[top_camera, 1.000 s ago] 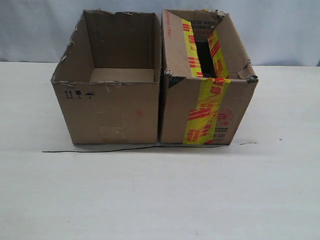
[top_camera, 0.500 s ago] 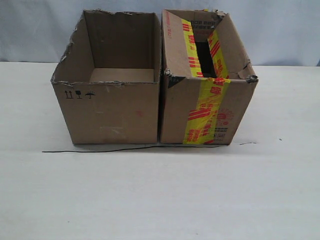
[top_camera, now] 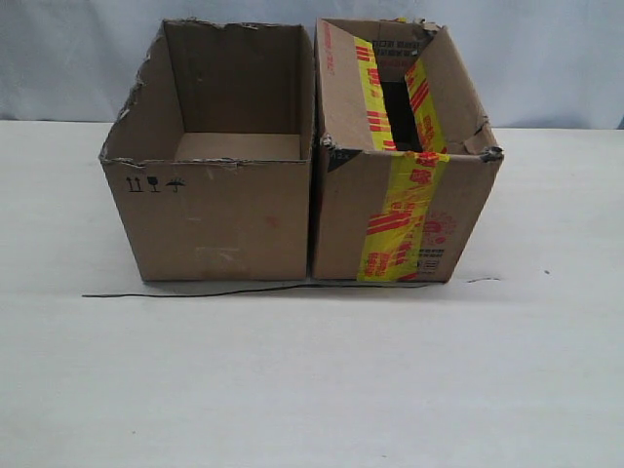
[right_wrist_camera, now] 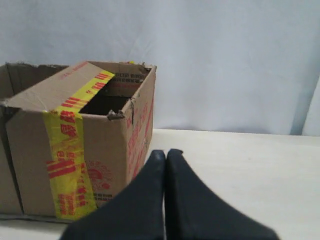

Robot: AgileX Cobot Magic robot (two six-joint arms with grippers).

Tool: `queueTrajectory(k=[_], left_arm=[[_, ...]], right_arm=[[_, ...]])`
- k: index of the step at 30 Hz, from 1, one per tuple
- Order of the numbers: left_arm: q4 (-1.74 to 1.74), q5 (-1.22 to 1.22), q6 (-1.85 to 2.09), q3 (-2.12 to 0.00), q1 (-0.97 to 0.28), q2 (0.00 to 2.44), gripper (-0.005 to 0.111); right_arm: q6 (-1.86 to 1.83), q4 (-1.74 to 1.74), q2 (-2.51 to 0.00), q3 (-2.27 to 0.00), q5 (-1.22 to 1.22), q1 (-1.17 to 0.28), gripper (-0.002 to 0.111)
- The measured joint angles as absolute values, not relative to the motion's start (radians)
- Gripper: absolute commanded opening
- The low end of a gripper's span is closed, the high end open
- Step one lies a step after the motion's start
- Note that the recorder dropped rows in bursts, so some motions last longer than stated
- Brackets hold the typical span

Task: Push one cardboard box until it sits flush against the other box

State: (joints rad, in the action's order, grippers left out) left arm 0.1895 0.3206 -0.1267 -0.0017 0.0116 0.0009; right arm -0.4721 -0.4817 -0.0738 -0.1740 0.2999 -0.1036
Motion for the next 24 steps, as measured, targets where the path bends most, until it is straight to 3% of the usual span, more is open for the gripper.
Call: queueTrajectory(k=[6,12,24], left_arm=[[0.19,0.321,-0.127,-0.002,0.012,0.001,0.0],[0.19,0.321,-0.127,-0.002,0.012,0.001,0.0],[0.19,0.321,-0.127,-0.002,0.012,0.001,0.0]], right_arm=[[-0.438,-0.398,-0.071,-0.082,0.294,-0.104,0.0],[-0.109,-0.102,-0.008,-0.007,0.294,-0.104,0.0],[-0.043,-0.024,-0.004,-0.005,0.344,-0.104,0.0]])
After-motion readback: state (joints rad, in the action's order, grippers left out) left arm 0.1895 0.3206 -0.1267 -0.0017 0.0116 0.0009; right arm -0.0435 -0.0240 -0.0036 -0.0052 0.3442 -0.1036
